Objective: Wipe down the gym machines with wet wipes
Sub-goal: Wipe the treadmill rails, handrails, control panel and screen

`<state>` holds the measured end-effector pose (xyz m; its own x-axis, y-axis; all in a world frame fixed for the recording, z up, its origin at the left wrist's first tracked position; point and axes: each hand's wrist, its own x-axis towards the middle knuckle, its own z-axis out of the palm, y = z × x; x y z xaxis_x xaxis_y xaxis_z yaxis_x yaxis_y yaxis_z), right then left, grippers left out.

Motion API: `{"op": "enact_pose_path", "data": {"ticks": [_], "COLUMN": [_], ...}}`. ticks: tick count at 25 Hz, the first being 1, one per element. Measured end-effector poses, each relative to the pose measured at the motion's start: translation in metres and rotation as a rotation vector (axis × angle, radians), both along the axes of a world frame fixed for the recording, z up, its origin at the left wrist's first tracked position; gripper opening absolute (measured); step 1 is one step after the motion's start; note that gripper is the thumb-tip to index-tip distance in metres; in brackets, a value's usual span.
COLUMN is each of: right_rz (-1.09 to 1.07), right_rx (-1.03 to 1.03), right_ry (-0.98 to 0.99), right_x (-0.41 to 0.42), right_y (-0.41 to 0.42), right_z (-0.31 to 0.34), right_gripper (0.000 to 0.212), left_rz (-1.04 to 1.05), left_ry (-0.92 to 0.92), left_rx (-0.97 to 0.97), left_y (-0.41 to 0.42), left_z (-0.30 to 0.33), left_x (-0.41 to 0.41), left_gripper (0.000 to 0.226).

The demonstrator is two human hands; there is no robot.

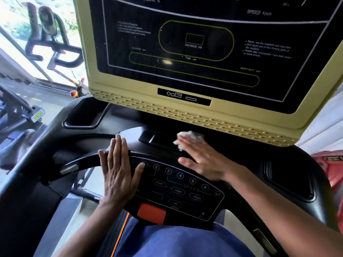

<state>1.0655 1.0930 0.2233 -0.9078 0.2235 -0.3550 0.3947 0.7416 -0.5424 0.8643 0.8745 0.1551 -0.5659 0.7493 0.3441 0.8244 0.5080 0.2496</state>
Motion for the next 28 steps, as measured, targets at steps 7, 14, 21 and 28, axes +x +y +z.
{"op": "enact_pose_path", "data": {"ticks": [7, 14, 21, 28], "right_rz": [0.127, 0.31, 0.16, 0.372], "right_rx": [0.105, 0.027, 0.048, -0.011], "right_ry": [-0.036, 0.036, -0.087, 0.164], "right_x": [0.015, -0.069, -0.115, -0.108], "right_y": [-0.002, -0.028, -0.006, -0.039], "right_z": [0.008, 0.019, -0.004, 0.02], "right_gripper": [0.088, 0.096, 0.102, 0.073], "left_rz": [-0.033, -0.065, -0.007, 0.202], "left_ry": [-0.032, -0.071, -0.141, -0.234], "left_rx": [0.033, 0.039, 0.014, 0.133], "left_y": [-0.008, -0.014, -0.043, -0.063], "left_z": [-0.003, -0.005, -0.02, -0.033], "left_x": [-0.009, -0.013, -0.025, -0.067], "left_gripper": [0.072, 0.073, 0.077, 0.067]}}
